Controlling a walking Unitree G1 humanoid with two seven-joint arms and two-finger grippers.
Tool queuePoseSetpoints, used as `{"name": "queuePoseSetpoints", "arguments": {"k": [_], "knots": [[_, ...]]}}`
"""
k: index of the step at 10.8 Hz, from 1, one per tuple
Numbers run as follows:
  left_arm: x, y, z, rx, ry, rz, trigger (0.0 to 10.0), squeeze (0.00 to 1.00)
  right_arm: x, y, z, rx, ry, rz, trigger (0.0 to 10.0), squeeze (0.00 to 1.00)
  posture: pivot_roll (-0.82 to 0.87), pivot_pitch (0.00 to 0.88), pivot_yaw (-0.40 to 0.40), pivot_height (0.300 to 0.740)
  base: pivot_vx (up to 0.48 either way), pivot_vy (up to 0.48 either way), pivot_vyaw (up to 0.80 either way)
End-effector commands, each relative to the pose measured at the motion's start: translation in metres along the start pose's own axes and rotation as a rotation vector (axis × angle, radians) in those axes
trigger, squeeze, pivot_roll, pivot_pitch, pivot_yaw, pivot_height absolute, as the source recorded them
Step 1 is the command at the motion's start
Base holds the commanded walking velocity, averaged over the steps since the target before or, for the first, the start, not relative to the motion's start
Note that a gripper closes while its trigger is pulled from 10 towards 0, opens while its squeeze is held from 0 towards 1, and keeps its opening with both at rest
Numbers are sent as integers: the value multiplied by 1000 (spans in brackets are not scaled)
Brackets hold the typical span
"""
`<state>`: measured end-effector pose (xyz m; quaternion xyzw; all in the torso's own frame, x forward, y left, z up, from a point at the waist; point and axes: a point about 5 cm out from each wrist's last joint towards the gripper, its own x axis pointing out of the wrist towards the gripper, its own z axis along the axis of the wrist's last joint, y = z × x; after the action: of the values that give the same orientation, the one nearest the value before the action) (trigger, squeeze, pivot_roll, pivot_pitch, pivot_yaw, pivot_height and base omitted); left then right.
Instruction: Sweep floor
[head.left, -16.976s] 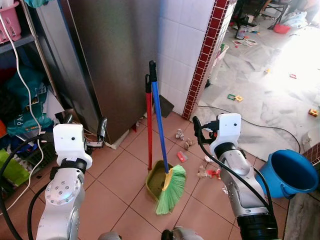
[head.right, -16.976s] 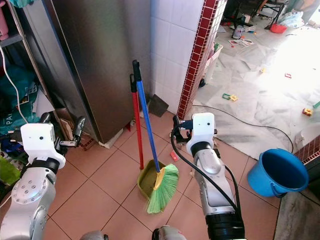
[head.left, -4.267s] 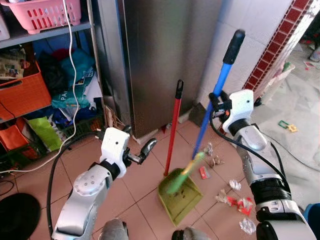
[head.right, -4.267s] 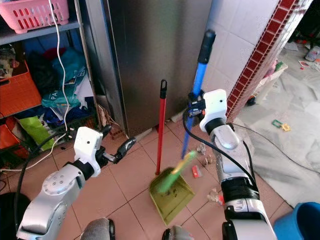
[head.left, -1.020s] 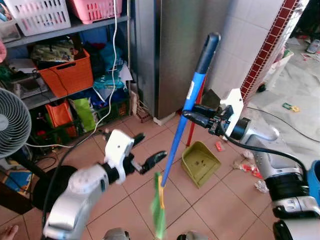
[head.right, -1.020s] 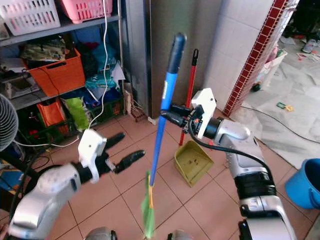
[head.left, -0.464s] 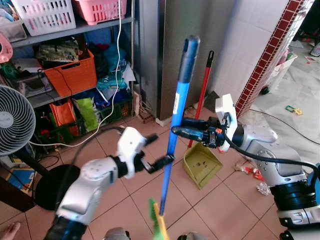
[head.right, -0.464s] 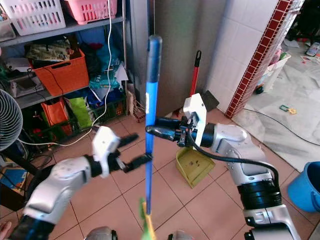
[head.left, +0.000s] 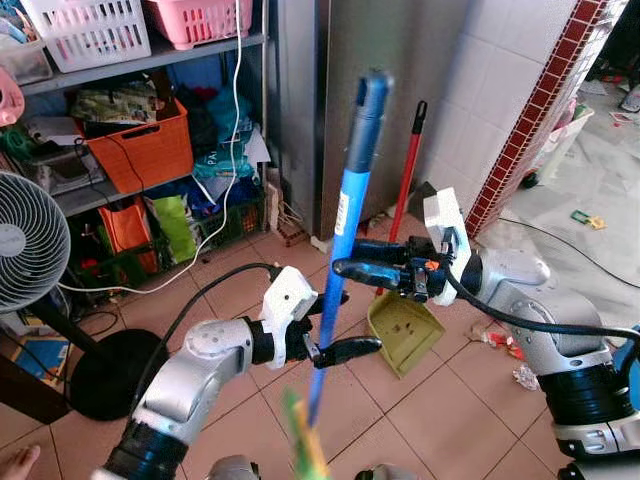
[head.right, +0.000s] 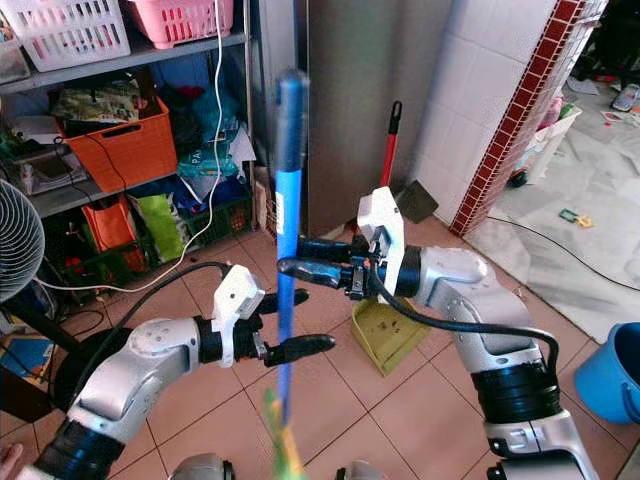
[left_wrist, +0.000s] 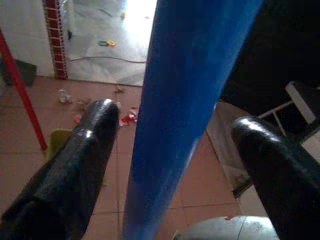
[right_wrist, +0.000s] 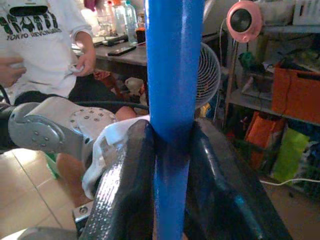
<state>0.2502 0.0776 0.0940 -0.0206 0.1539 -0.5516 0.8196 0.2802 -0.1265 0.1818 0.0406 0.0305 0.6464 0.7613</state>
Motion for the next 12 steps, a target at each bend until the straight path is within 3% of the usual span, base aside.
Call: {"name": "queuePoseSetpoints", "arguments": {"k": [1, 6, 12], "knots": [[1, 0, 3, 8, -4, -29, 0, 0, 2, 5, 12, -41, -26, 47, 0, 0, -20, 0, -18, 740, 0, 0, 0], [0, -1, 0, 13, 27, -80, 0, 0, 4, 5, 9, -41, -24, 37, 0, 0, -14, 0, -20, 740, 0, 0, 0], [-1, 11, 4, 93, 3, 9, 0, 0, 6, 2, 6, -57, -6, 23, 0, 0, -11, 0, -27, 740, 0, 0, 0]]}}
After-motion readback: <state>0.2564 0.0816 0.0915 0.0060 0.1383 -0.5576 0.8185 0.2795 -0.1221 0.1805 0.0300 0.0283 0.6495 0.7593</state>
